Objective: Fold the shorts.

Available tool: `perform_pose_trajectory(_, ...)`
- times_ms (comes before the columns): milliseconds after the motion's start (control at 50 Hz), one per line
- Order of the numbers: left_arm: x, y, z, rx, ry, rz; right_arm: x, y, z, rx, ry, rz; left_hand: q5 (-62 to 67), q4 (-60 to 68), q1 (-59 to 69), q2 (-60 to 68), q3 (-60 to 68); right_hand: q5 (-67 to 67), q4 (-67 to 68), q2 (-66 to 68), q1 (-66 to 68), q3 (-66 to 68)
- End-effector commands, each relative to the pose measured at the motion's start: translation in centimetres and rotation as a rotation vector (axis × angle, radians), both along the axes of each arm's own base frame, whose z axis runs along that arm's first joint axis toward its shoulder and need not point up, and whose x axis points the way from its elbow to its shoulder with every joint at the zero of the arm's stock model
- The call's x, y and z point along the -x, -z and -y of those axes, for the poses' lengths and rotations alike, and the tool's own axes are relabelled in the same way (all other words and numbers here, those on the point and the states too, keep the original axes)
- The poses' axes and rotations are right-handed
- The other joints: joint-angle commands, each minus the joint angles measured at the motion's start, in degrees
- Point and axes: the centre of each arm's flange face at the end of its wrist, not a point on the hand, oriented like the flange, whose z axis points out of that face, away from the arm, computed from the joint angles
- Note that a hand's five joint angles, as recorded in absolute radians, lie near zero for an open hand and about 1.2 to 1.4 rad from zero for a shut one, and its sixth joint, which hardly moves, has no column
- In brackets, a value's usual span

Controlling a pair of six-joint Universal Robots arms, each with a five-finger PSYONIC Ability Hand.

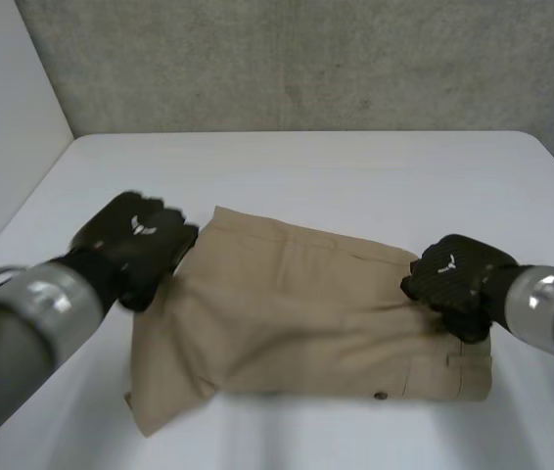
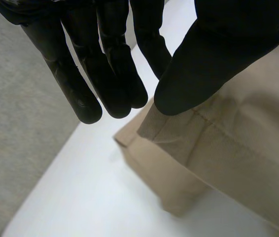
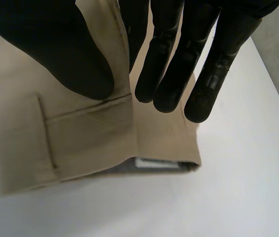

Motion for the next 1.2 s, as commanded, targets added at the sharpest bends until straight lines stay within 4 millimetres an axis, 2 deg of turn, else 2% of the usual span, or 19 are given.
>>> perform_pose_trajectory(20,4.8,3.2,8.1,0.178,-0.034,0.092,-1.8,3.5,4.7,0.083,0.085,-0.03,12.76,11.61,14.96,11.39,11.76,12.21,11.86,12.89,25.48,12.39)
perform_pose_trajectory(80,6.6,4.9,10.8,0.232,-0.039,0.162,-2.7,4.8,6.6,0.126,0.119,-0.011,12.76,11.61,14.96,11.39,11.76,12.21,11.86,12.89,25.48,12.39)
perform_pose_trajectory(140,8.0,6.4,12.4,0.277,-0.021,0.208,-3.4,6.0,8.2,0.181,0.147,0.005,12.76,11.61,14.96,11.39,11.76,12.21,11.86,12.89,25.48,12.39)
perform_pose_trajectory(160,8.9,7.2,13.7,0.321,-0.018,0.217,-3.5,6.3,8.6,0.195,0.154,0.012,12.76,11.61,14.96,11.39,11.76,12.21,11.86,12.89,25.48,12.39)
perform_pose_trajectory(300,11.9,9.8,17.5,0.51,-0.02,0.169,-5.4,8.6,11.0,0.343,0.14,0.066,12.76,11.61,14.96,11.39,11.76,12.21,11.86,12.89,25.48,12.39)
perform_pose_trajectory(500,13.0,15.1,18.8,0.499,0.046,0.168,-6.2,12.4,13.2,0.442,0.13,-0.011,12.76,11.61,14.96,11.39,11.76,12.21,11.86,12.89,25.48,12.39)
perform_pose_trajectory(560,12.9,15.8,19.1,0.505,0.04,0.164,-6.5,12.5,13.6,0.494,0.116,-0.025,12.76,11.61,14.96,11.39,11.76,12.21,11.86,12.89,25.48,12.39)
perform_pose_trajectory(580,13.0,15.7,19.3,0.527,0.033,0.152,-6.6,12.2,13.9,0.531,0.122,-0.022,12.76,11.61,14.96,11.39,11.76,-20.54,-20.89,-19.86,-7.27,-20.36)
perform_pose_trajectory(620,13.0,15.4,19.4,0.55,0.025,0.138,-6.5,11.7,14.1,0.564,0.137,-0.012,12.76,11.61,14.96,11.39,11.76,-49.34,-49.68,-48.66,-36.07,-49.16)
perform_pose_trajectory(640,13.1,15.3,19.4,0.56,0.022,0.132,-6.4,10.4,14.4,0.606,0.171,0.004,5.79,4.64,7.99,4.42,4.79,-55.96,-56.31,-55.28,-42.69,-55.78)
perform_pose_trajectory(660,13.2,14.9,19.3,0.577,0.019,0.118,-6.3,9.4,14.6,0.632,0.188,0.017,-25.25,-26.4,-23.05,-26.63,-26.25,-56.53,-56.87,-55.85,-43.25,-56.35)
perform_pose_trajectory(700,13.2,13.9,19.1,0.601,0.013,0.102,-6.0,7.4,14.7,0.675,0.23,0.051,-44.34,-45.49,-42.14,-45.71,-45.34,-57.79,-58.14,-57.11,-44.52,-57.61)
perform_pose_trajectory(720,13.2,11.9,19.1,0.64,0.002,0.077,-5.6,5.2,14.5,0.71,0.263,0.1,-51.57,-52.72,-49.37,-52.94,-52.57,-57.79,-58.14,-57.11,-44.52,-57.61)
perform_pose_trajectory(780,13.1,9.0,18.7,0.697,-0.015,0.04,-5.1,2.4,14.0,0.733,0.295,0.185,-53.83,-54.98,-51.63,-55.2,-54.83,-57.79,-58.14,-57.11,-44.52,-57.61)
perform_pose_trajectory(800,12.8,7.7,18.4,0.715,-0.029,0.024,-4.9,0.4,13.4,0.744,0.308,0.25,-53.83,-54.98,-51.63,-55.2,-54.83,-57.79,-58.14,-57.11,-44.52,-57.61)
perform_pose_trajectory(880,12.1,6.5,17.2,0.702,-0.045,0.004,-4.2,-2.6,11.6,0.71,0.326,0.358,-53.16,-54.31,-50.96,-54.53,-54.16,-57.72,-58.06,-57.04,-44.44,-57.54)
perform_pose_trajectory(1020,10.0,4.2,13.4,0.606,-0.067,-0.063,-2.8,-1.9,7.5,0.446,0.328,0.383,-52.82,-53.97,-50.62,-54.19,-53.82,-51.84,-52.19,-51.16,-38.57,-51.66)
perform_pose_trajectory(1080,8.8,4.0,11.7,0.527,-0.076,-0.12,-0.9,-1.2,6.3,0.299,0.397,0.441,-52.98,-54.13,-50.78,-54.36,-53.98,-44.96,-45.31,-44.28,-31.69,-44.78)
perform_pose_trajectory(1200,6.6,4.2,8.6,0.341,-0.09,-0.227,0.5,1.3,4.2,0.069,0.43,0.55,-52.82,-53.97,-50.62,-54.19,-53.82,-32.49,-32.84,-31.81,-19.22,-32.31)
